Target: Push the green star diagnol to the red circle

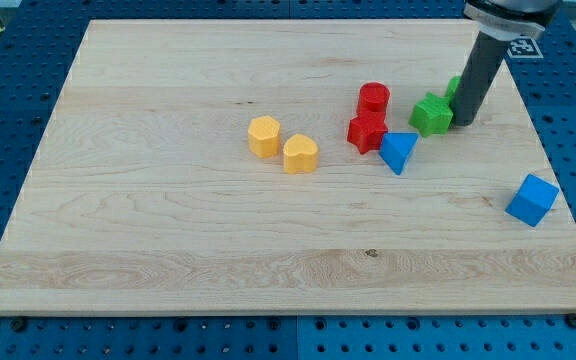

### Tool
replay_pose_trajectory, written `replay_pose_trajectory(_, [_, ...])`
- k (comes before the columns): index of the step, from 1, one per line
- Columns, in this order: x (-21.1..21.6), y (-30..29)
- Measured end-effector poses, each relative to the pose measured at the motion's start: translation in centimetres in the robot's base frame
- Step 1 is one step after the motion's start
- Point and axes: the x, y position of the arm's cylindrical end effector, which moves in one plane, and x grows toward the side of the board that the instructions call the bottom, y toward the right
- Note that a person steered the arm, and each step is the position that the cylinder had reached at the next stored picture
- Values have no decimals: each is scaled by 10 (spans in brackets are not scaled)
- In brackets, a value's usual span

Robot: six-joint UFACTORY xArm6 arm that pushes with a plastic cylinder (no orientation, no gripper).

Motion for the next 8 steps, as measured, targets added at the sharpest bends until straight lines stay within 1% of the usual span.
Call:
replay_pose_trajectory(1, [11,31])
replay_pose_trajectory(2, [31,25])
replay_pose_trajectory(4, [44,-53])
replay_pose_trajectory(5, [38,-71])
replay_pose_trajectory(6, [32,-67])
replay_pose_trajectory(8, [40,-31])
